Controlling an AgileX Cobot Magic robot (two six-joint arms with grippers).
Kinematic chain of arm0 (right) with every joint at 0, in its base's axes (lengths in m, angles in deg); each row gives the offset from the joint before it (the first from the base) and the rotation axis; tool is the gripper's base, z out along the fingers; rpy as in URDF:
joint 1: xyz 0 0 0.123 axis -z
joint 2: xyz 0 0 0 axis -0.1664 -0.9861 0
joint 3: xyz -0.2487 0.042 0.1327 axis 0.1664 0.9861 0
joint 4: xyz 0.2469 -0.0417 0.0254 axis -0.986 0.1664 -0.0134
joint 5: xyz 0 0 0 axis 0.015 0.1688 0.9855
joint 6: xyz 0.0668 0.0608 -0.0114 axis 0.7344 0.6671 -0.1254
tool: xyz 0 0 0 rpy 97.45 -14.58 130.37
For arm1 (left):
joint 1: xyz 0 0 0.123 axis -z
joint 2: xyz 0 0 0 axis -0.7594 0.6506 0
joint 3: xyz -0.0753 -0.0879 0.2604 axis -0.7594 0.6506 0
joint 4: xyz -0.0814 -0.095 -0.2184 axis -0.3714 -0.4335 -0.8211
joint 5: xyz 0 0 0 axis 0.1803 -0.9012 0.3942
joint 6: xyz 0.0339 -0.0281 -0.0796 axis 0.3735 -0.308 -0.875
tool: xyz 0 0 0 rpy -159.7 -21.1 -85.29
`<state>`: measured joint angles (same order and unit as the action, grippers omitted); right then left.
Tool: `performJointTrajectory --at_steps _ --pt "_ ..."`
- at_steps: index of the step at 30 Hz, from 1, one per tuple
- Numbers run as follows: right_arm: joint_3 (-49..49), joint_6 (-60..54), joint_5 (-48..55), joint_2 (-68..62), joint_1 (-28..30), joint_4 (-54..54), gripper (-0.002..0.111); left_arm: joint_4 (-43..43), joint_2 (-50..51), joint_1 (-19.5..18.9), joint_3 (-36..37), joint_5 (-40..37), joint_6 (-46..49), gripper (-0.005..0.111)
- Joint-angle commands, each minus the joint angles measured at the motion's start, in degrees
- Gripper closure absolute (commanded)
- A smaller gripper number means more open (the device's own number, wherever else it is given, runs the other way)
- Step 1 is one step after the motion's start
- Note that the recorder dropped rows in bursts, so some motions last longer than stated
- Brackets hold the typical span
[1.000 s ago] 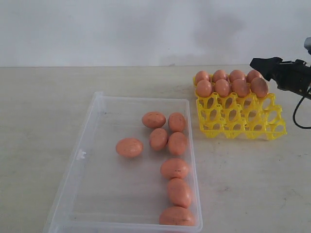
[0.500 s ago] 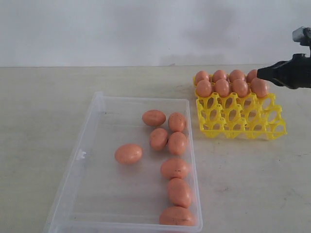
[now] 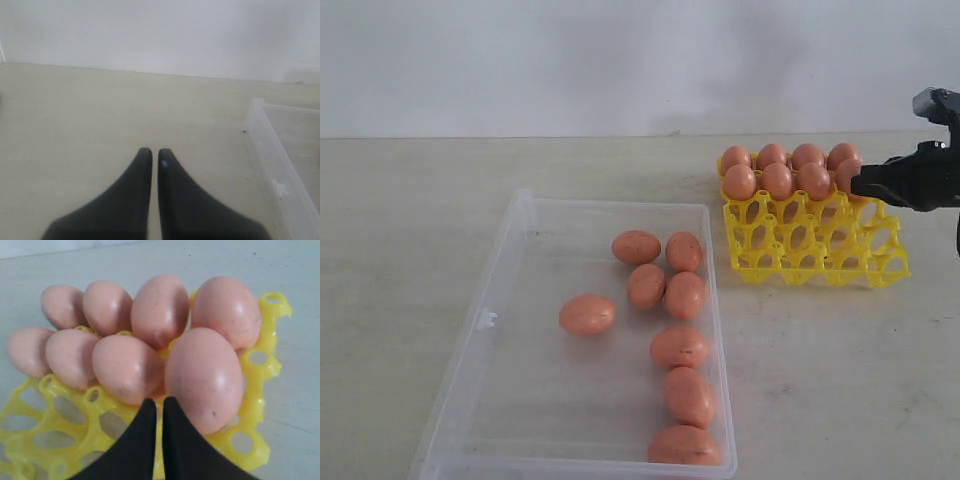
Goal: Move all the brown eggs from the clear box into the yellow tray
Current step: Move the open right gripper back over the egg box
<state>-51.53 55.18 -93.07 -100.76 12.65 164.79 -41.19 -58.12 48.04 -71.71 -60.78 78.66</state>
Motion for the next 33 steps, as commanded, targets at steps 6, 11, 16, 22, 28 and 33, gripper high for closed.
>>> performJointTrajectory --at_steps 6,11,16,22,28,33 --pt "0.15 7.75 -7.57 9.26 -2.48 5.05 0.109 -0.14 -0.12 -0.20 0.15 0.37 0.13 0.103" --pt "0.15 13.60 13.69 22.55 -11.33 15.43 0.109 -0.14 -0.12 -0.20 0.15 0.37 0.13 0.103" --pt "0.95 10.66 43.37 33.71 -23.95 15.43 0.109 -0.14 -0.12 -0.20 0.15 0.37 0.13 0.103" --pt "0.95 -10.82 62.30 37.80 -35.71 10.54 0.109 -0.14 -0.12 -0.20 0.15 0.37 0.13 0.103" --pt "0.82 -46.21 71.71 36.58 -41.97 -16.95 0.109 -0.14 -0.12 -0.20 0.15 0.37 0.13 0.103" --pt "0.58 -74.74 71.86 36.50 -44.95 -50.39 0.109 -0.14 -0.12 -0.20 0.15 0.37 0.13 0.103"
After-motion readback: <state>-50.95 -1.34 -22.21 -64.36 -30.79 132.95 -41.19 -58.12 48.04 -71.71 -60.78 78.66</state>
